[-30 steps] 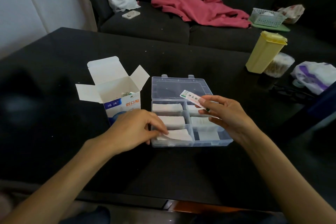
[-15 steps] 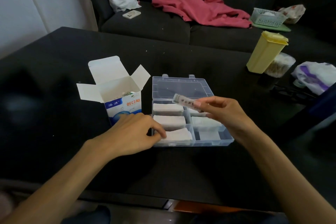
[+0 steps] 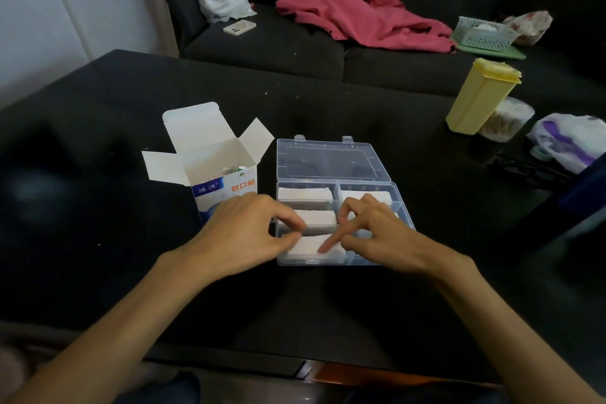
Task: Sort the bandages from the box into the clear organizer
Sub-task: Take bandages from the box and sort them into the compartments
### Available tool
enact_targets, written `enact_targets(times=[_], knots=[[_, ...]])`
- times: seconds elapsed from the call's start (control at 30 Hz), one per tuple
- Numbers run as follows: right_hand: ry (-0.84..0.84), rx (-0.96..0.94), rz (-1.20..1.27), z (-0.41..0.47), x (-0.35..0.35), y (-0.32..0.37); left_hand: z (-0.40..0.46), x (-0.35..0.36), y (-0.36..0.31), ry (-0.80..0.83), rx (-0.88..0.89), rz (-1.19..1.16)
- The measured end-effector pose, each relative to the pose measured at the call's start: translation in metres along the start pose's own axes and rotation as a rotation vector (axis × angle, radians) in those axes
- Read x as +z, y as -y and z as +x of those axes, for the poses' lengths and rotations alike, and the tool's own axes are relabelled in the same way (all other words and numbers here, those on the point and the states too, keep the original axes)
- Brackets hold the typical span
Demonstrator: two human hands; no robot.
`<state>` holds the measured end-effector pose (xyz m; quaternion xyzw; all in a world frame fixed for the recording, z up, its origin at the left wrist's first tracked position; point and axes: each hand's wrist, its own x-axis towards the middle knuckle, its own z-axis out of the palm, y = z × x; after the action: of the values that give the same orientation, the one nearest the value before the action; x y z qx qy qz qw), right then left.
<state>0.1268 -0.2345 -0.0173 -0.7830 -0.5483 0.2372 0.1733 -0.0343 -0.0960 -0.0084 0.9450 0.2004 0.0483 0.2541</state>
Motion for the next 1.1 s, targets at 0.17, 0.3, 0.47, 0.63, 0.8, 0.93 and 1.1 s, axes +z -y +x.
enact_targets(times=[0.17, 0.3, 0.47, 0.63, 0.8, 0.93, 1.1], knots=[[-0.083, -0.016, -0.064, 0.002, 0.004, 0.005, 0.003, 0.009, -0.001, 0.046, 0.027, 0.171], [-0.204, 0.011, -0.229, -0.001, -0.001, 0.011, 0.005, 0.014, -0.003, 0.045, 0.029, 0.219], [-0.19, 0.138, -0.438, -0.003, 0.004, 0.017, 0.007, 0.009, -0.001, 0.033, 0.025, 0.234], [-0.165, 0.28, -0.279, 0.008, 0.008, 0.028, 0.004, 0.007, -0.002, 0.065, 0.038, 0.32], [-0.203, 0.376, -0.343, 0.007, -0.001, 0.038, 0.007, 0.008, 0.002, 0.086, 0.015, 0.243], [-0.163, 0.419, -0.475, 0.004, -0.004, 0.047, 0.01, 0.009, 0.003, 0.09, 0.008, 0.208], [-0.031, 0.393, -0.527, 0.012, 0.009, 0.053, 0.008, 0.007, 0.004, 0.211, 0.014, 0.213]])
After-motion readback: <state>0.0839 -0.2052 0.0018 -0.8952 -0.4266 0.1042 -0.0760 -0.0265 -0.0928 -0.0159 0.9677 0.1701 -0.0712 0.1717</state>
